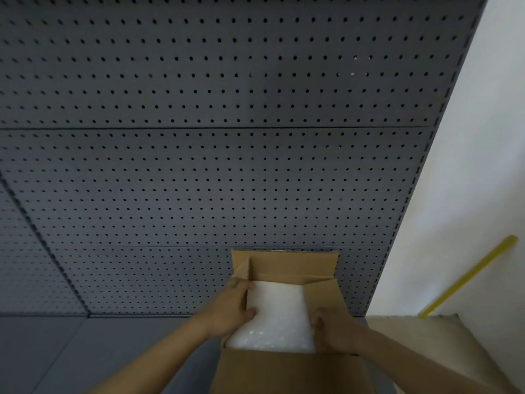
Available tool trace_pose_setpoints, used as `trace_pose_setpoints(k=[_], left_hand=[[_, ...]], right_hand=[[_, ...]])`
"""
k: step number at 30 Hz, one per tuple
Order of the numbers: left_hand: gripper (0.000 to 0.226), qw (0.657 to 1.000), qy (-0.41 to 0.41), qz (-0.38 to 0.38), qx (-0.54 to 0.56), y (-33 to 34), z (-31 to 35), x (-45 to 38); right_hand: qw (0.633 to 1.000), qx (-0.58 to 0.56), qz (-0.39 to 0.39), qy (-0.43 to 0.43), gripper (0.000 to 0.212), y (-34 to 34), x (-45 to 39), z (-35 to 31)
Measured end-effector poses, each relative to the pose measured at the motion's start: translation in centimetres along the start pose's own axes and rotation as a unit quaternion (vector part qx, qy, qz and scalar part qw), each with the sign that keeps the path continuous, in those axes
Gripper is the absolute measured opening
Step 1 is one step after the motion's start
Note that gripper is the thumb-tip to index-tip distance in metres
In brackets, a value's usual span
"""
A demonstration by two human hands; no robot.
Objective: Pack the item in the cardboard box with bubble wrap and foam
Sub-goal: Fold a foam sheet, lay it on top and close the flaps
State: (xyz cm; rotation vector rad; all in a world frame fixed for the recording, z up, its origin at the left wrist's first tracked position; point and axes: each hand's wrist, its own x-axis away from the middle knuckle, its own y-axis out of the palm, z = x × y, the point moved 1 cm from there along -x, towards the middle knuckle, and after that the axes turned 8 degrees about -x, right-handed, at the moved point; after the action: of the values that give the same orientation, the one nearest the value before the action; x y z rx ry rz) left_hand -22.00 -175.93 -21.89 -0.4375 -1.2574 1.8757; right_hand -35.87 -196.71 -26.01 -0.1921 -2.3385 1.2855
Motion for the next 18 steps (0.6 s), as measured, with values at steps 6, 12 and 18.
trace_pose_setpoints(k=[6, 12, 18], left_hand=[[0.062, 0.997, 0.013, -0.036, -0.061, 2.4, 1.6, -0.4], [0.068, 0.988, -0.003, -0.127, -0.092, 4.5, 1.2, -0.1], [0.049, 0.992, -0.013, -0.1, -0.078, 4.3, 1.9, 0.1]], right_hand=[[0.998, 0.001, -0.036, -0.043, 0.012, -0.9, 0.6, 0.3], [0.995, -0.01, -0.072, -0.066, 0.005, 0.1, 0.8, 1.6], [0.995, -0.048, -0.067, -0.064, 0.023, 0.0, 1.4, 2.0]])
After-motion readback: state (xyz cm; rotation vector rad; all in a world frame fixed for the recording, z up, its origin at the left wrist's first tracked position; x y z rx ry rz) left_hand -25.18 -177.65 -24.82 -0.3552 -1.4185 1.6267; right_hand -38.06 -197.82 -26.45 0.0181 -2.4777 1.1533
